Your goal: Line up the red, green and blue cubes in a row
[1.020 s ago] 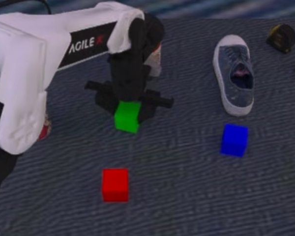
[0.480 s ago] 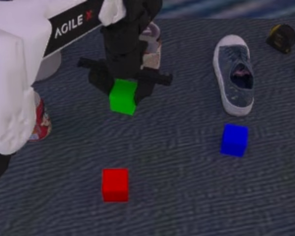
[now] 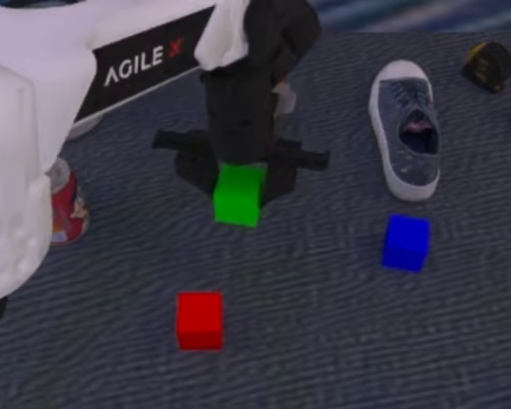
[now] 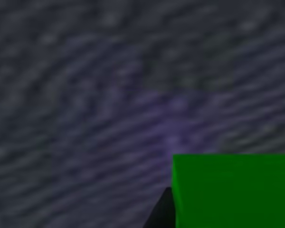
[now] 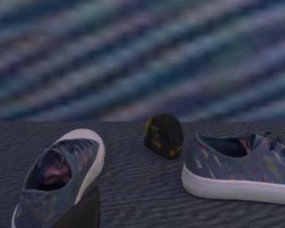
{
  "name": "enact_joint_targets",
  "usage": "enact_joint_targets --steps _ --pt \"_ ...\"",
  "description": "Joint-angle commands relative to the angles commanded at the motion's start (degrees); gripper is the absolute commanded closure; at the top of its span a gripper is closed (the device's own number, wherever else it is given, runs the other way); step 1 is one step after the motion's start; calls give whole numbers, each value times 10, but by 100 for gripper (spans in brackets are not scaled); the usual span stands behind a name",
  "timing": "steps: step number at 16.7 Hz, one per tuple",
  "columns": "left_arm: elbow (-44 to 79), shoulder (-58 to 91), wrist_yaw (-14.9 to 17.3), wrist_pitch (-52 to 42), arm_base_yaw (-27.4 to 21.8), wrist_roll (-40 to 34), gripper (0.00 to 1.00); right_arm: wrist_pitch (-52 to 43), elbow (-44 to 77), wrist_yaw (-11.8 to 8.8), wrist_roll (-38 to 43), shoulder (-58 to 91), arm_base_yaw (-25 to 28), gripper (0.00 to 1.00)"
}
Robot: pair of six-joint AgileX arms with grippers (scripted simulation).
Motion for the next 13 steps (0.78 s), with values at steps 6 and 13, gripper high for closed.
enact_joint_targets --steps 6,13 --pt "-153 -110 -4 38 -97 -194 100 0 0 0 0 0 0 0" --pt "-202 -149 -5 54 -127 -250 100 0 0 0 0 0 0 0"
